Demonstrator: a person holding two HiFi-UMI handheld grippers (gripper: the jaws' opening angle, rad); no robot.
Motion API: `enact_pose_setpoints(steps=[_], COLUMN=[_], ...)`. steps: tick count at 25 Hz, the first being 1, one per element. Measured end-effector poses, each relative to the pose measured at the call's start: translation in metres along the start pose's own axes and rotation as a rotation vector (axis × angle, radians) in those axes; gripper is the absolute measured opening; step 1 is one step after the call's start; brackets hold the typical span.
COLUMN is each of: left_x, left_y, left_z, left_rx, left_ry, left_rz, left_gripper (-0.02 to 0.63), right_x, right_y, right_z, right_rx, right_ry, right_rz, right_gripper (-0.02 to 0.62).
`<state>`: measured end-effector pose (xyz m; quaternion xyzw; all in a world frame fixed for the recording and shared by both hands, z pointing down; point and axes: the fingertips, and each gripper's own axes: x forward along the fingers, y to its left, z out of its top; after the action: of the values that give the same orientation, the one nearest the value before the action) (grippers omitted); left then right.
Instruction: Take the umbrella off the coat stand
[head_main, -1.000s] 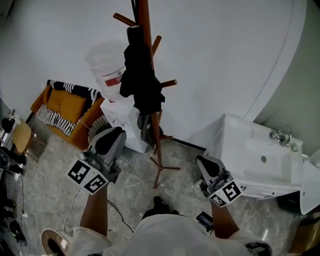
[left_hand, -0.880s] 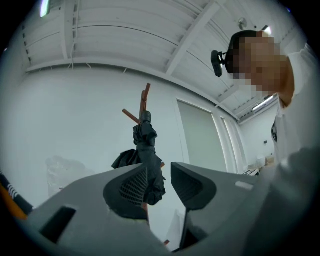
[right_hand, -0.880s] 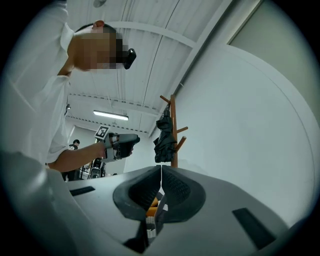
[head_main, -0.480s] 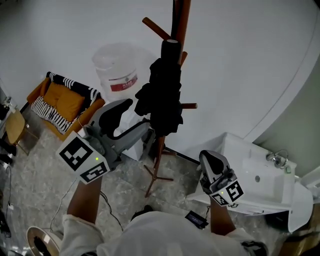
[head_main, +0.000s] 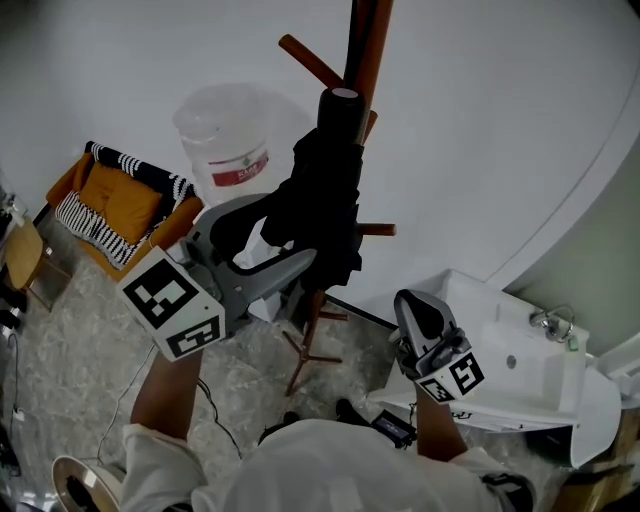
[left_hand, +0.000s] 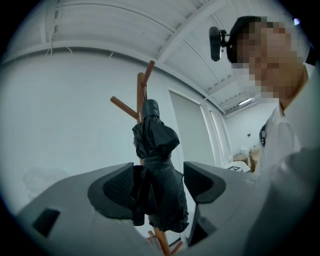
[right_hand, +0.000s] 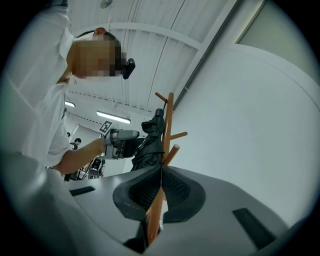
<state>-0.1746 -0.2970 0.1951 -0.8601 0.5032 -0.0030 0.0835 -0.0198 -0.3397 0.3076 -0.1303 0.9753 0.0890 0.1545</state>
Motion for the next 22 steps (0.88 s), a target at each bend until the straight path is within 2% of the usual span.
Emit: enact_pose_setpoints(steps=[6,13,17,22], left_x=[0.018,0.036,0.047,0.050], left_y=[0.002,0.005,0.008,0.011], left_z=[0.004,0.007,0.003,0.003], left_rx=[-0.061,-0.070,-0.047,-0.059], left_ry=[0.015,0.062,0.099,0.082], left_rz=[0.027,0.073,0.120,0.148], left_gripper=[0.305,0.305,0.305,0.304], right_x=[0.006,0.015,0.017,0.017], right_y=[-0.039,-0.068,-0.076,-0.085], right_z=[-0.005,0.001,-0.003,-0.005], right_rx=[0.030,0.042,0.063,0.081], right_ry=[-0.021,-0.063,-0.081,-0.096], right_rz=[0.036,0.076,0.097,0.111], right_gripper=[0.015,0.015,0.015,0.015])
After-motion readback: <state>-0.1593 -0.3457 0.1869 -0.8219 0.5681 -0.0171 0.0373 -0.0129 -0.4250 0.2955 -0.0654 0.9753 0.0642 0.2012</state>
